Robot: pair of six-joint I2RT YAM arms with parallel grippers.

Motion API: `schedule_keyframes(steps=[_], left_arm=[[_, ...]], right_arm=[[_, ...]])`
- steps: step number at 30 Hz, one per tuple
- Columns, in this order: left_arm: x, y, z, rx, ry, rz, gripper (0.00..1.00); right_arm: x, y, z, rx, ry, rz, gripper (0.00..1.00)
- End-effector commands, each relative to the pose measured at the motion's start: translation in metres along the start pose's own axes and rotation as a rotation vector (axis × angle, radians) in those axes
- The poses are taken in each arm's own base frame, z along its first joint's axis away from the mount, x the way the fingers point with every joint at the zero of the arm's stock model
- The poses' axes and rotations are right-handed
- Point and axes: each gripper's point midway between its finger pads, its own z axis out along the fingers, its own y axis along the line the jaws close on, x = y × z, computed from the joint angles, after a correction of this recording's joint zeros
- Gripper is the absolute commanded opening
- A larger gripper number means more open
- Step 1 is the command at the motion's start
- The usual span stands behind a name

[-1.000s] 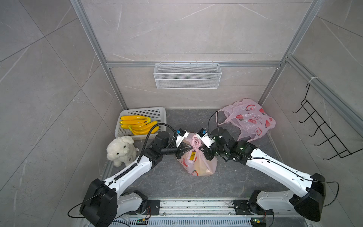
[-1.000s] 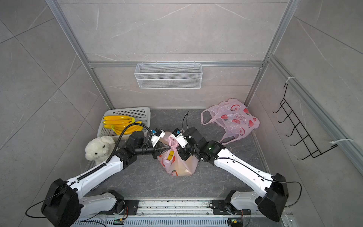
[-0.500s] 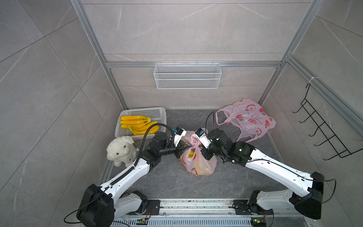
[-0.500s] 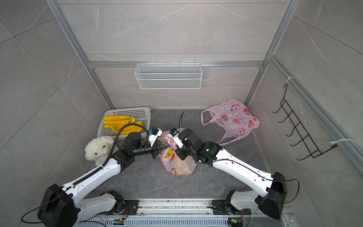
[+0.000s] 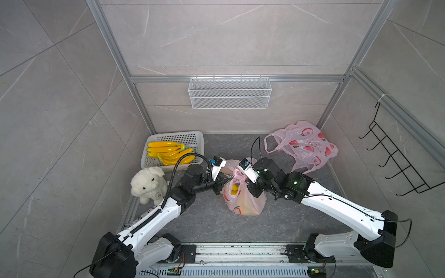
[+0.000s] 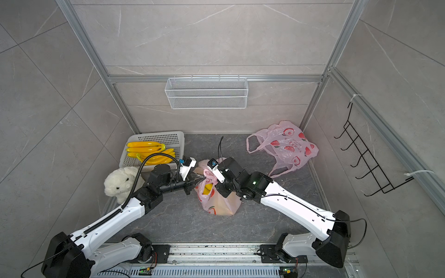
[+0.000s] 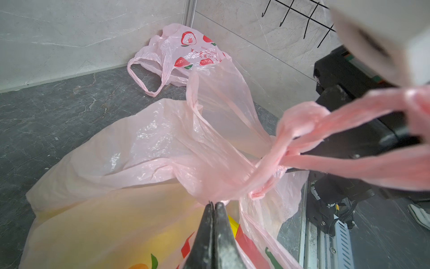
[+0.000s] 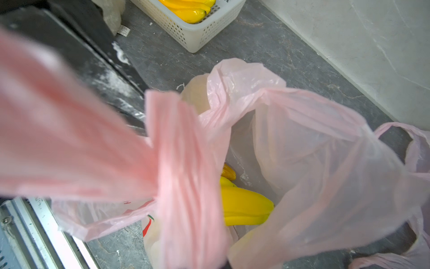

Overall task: Place the banana into a plastic bag & tie a knot
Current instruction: Cross the plastic bag at the center of the board.

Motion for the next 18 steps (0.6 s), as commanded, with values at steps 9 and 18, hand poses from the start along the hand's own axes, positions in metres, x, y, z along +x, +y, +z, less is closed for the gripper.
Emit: schedule_keyframes(steps=[9, 18], left_arm=[[0.002, -0.005, 0.006, 0.048, 0.032, 0.007, 0.31], [0.012, -0.017, 0.017, 0.136, 0.104, 0.001, 0.49]], right_arm=[[-0.017, 0.013, -0.014, -0.09, -0.064, 0.005, 0.0], [-0.016, 0.021, -0.011, -0.131, -0.073, 0.0, 0.0]])
